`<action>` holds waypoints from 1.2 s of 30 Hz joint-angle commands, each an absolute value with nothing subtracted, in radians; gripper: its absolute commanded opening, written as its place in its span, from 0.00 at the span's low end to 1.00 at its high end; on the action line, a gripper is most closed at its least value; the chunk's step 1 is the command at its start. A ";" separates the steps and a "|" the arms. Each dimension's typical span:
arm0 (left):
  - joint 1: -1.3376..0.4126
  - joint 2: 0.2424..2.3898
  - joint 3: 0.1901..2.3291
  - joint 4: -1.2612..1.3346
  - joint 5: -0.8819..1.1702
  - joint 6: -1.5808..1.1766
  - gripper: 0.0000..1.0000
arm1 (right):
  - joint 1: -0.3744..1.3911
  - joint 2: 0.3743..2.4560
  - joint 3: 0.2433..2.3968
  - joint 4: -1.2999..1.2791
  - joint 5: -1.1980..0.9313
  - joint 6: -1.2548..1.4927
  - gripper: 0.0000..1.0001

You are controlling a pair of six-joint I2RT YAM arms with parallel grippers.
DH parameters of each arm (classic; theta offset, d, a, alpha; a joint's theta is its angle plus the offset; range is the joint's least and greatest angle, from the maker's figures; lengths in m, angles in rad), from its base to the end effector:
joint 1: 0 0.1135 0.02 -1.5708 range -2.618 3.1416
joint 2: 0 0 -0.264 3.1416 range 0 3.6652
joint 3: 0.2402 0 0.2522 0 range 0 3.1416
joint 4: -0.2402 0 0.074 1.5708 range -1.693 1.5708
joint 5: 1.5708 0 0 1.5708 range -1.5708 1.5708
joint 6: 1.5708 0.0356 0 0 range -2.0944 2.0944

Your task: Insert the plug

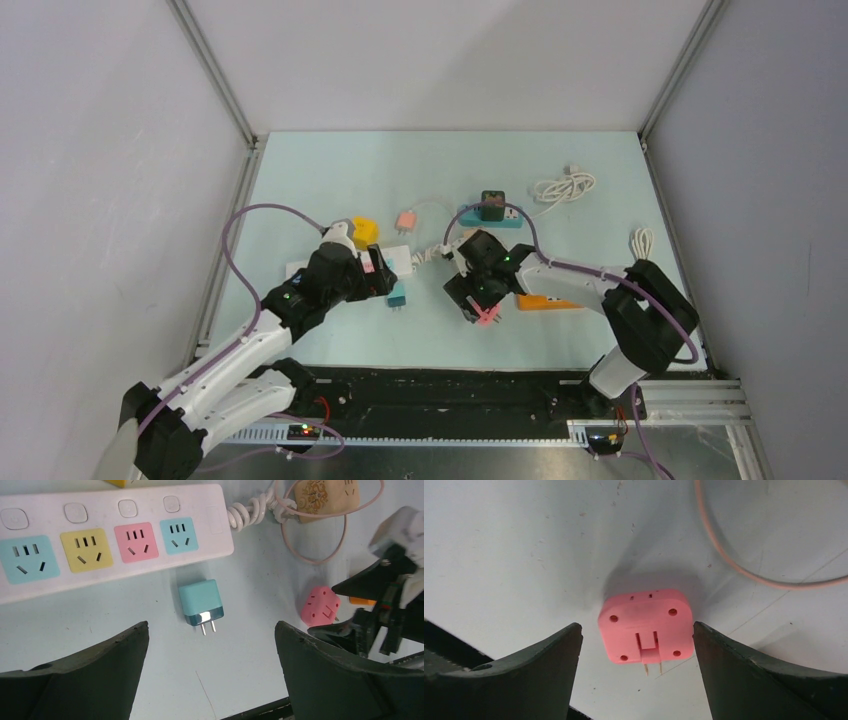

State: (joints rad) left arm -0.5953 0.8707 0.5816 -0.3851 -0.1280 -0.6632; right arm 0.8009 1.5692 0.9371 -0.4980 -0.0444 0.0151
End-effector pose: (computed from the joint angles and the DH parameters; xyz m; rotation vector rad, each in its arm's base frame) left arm 0.1575 -0.1012 0.2348 -0.1484 2.2889 -0.5302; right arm 0.2073 0.2161 0.1821 -1.0612 2.5250 0.2992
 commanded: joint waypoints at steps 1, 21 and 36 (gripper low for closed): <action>-0.584 0.876 0.617 -0.376 -0.126 -0.660 1.00 | 0.805 1.628 0.970 -0.519 -0.028 -0.032 0.85; -0.582 0.857 0.645 -0.370 -0.026 -0.605 1.00 | 0.822 1.545 0.994 -0.452 0.068 0.088 0.48; -0.587 0.767 0.707 -0.232 0.333 -0.590 0.99 | 0.994 1.238 0.967 -0.344 0.106 0.167 0.49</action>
